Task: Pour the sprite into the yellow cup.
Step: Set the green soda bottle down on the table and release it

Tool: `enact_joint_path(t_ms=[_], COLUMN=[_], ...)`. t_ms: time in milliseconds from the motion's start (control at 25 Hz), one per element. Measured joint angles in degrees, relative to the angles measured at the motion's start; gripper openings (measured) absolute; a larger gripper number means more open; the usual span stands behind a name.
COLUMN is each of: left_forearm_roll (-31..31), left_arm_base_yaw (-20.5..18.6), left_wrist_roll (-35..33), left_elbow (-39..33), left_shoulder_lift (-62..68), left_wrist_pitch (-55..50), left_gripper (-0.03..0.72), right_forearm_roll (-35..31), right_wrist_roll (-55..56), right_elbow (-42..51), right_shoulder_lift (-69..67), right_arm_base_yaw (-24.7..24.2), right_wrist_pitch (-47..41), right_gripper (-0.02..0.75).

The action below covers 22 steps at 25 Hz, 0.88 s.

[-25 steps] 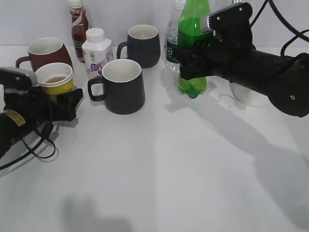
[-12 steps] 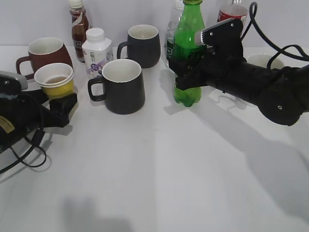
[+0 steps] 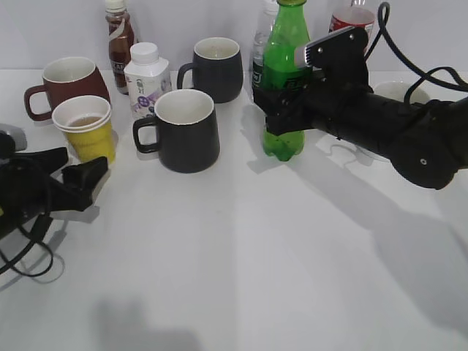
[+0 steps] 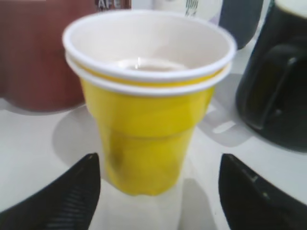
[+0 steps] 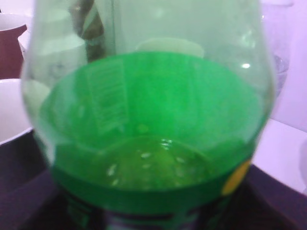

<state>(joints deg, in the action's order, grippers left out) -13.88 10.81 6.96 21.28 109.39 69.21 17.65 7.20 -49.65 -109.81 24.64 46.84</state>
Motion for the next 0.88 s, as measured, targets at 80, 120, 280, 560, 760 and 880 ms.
enact_joint_path(t_ms=[80, 120, 280, 560, 760, 880], left_forearm_roll=[0.0, 0.0, 0.0, -0.7, -1.8, -2.2], left_arm_base_yaw=[0.0, 0.0, 0.0, 0.0, 0.0, 0.0], left_wrist_roll=[0.0, 0.0, 0.0, 0.0, 1.3, 4.1], left_elbow=[-1.5, -2.4, -5.4, -8.7, -8.9, -8.9], left_shoulder_lift=[-1.6, -2.2, -5.1, -8.6, -11.4, -13.3], left_wrist_pitch=[0.0, 0.1, 0.0, 0.1, -2.5, -5.2], left_gripper=[0.588, 0.588, 0.588, 0.588, 0.588, 0.588], right_forearm_roll=[0.0, 0.0, 0.0, -0.1, -0.2, -0.2], right_wrist_roll=[0.0, 0.0, 0.4, 1.9, 3.6, 4.3], right_elbow=[0.0, 0.0, 0.0, 1.2, 1.7, 2.2], right_shoulder_lift=[0.0, 0.0, 0.0, 0.6, 1.7, 2.9], right_arm_base_yaw=[0.0, 0.0, 0.0, 0.0, 0.0, 0.0], right_wrist_pitch=[0.0, 0.0, 0.0, 1.6, 2.0, 0.5], right_gripper=[0.508, 0.513, 0.517, 0.599, 0.626, 0.628])
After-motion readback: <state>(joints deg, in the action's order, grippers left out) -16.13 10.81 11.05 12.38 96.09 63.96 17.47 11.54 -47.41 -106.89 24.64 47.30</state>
